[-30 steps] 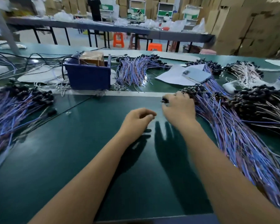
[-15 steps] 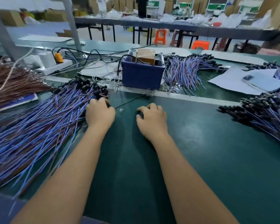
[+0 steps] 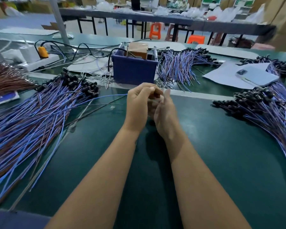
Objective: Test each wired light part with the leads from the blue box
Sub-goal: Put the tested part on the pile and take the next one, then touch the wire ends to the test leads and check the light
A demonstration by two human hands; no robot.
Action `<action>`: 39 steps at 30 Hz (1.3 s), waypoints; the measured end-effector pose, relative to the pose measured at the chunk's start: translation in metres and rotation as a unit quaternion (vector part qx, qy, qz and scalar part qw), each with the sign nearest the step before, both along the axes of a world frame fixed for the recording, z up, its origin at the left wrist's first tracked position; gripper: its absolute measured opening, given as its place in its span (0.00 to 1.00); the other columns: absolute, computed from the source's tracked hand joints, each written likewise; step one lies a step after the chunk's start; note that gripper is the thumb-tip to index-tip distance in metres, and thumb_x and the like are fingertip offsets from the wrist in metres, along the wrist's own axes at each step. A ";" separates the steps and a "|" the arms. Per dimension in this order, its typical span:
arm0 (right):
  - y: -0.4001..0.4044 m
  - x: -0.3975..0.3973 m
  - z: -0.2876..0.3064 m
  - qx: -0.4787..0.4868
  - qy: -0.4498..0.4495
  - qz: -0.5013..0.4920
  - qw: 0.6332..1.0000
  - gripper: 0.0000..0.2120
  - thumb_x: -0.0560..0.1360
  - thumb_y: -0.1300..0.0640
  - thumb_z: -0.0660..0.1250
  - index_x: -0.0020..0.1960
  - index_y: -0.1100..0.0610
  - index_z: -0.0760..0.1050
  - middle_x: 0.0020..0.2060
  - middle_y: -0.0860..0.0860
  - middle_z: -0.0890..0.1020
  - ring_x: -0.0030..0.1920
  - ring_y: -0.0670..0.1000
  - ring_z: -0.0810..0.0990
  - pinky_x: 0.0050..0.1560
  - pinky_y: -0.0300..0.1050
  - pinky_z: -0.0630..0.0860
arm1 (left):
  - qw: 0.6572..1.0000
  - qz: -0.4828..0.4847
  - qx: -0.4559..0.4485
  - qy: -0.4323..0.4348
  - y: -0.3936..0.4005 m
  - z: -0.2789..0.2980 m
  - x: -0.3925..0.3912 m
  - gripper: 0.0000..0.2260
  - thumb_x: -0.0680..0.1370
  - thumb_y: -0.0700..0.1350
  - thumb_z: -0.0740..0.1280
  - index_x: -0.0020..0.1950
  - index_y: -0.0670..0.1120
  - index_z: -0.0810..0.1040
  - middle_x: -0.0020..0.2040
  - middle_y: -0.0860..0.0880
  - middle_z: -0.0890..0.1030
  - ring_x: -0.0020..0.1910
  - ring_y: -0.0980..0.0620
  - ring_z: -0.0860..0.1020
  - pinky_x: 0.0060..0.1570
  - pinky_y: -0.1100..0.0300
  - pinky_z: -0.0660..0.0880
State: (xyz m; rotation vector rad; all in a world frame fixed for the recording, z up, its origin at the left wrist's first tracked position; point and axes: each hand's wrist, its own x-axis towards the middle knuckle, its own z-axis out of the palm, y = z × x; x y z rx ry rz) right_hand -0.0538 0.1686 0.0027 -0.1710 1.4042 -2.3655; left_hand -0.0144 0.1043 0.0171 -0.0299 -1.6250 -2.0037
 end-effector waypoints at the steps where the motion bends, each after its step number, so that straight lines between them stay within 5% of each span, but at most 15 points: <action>1: 0.004 -0.004 0.003 -0.036 -0.032 0.002 0.999 0.34 0.83 0.41 0.43 0.42 0.58 0.81 0.33 0.55 0.82 0.35 0.52 0.80 0.40 0.43 0.76 | 0.998 -0.048 0.024 -0.014 0.004 -0.003 0.002 0.12 0.70 0.44 0.61 0.33 0.43 0.81 0.36 0.41 0.81 0.36 0.45 0.76 0.34 0.59 0.72; 6: 0.022 -0.007 0.002 -0.066 -0.049 -0.083 0.993 0.18 0.84 0.49 0.53 0.50 0.62 0.73 0.33 0.55 0.80 0.28 0.50 0.77 0.30 0.41 0.74 | 0.964 -0.218 0.003 -0.151 -0.004 -0.016 0.007 0.24 0.79 0.48 0.56 0.24 0.45 0.77 0.31 0.47 0.79 0.35 0.51 0.76 0.43 0.58 0.70; 12: 0.029 -0.002 0.001 -0.053 0.047 -0.076 0.995 0.04 0.81 0.63 0.59 0.50 0.63 0.72 0.30 0.52 0.82 0.28 0.48 0.80 0.33 0.41 0.77 | 0.976 -0.113 -0.041 -0.183 -0.010 -0.016 0.010 0.17 0.79 0.46 0.62 0.33 0.44 0.81 0.33 0.45 0.82 0.27 0.51 0.75 0.30 0.61 0.73; 17: 0.023 0.007 0.003 -0.067 0.078 -0.006 0.995 0.06 0.79 0.67 0.60 0.47 0.63 0.75 0.32 0.53 0.84 0.32 0.47 0.83 0.36 0.36 0.78 | 0.990 0.028 -0.026 -0.136 -0.022 -0.022 0.004 0.10 0.79 0.47 0.64 0.43 0.48 0.83 0.39 0.49 0.84 0.37 0.52 0.80 0.40 0.57 0.76; 21: 0.011 0.010 -0.004 0.118 0.151 -0.045 0.981 0.03 0.75 0.68 0.67 0.46 0.62 0.79 0.30 0.49 0.82 0.29 0.42 0.79 0.32 0.33 0.73 | 0.995 0.029 -0.032 -0.086 -0.024 -0.025 0.002 0.08 0.80 0.44 0.65 0.44 0.50 0.84 0.40 0.50 0.84 0.42 0.54 0.81 0.46 0.57 0.78; 26: 0.004 0.011 -0.010 0.244 0.232 -0.020 0.941 0.04 0.72 0.67 0.72 0.42 0.61 0.79 0.35 0.52 0.81 0.34 0.43 0.77 0.39 0.33 0.73 | 0.991 0.096 -0.009 -0.091 -0.029 -0.027 -0.003 0.08 0.79 0.40 0.67 0.41 0.48 0.82 0.34 0.52 0.80 0.35 0.56 0.77 0.41 0.62 0.76; 31: 0.008 0.011 -0.005 0.155 0.193 -0.093 0.965 0.01 0.74 0.57 0.69 0.45 0.54 0.78 0.35 0.47 0.79 0.33 0.44 0.75 0.34 0.36 0.71 | 0.994 -0.054 0.074 -0.066 -0.035 -0.019 0.000 0.05 0.78 0.37 0.66 0.48 0.42 0.82 0.34 0.52 0.82 0.33 0.58 0.78 0.37 0.66 0.76; 34: 0.012 0.007 -0.001 0.078 0.147 -0.116 0.979 0.05 0.77 0.56 0.65 0.44 0.54 0.80 0.31 0.46 0.77 0.33 0.47 0.73 0.34 0.39 0.71 | 0.990 -0.095 -0.022 -0.100 -0.036 -0.022 0.003 0.08 0.79 0.36 0.66 0.50 0.46 0.82 0.34 0.51 0.81 0.33 0.58 0.76 0.35 0.67 0.74; 39: 0.011 0.002 -0.005 0.140 0.161 -0.167 0.963 0.05 0.77 0.62 0.68 0.42 0.56 0.79 0.32 0.49 0.79 0.31 0.43 0.75 0.33 0.32 0.71 | 0.978 -0.061 -0.138 -0.144 -0.030 -0.027 0.001 0.08 0.76 0.36 0.70 0.45 0.49 0.82 0.35 0.53 0.83 0.32 0.58 0.76 0.34 0.66 0.73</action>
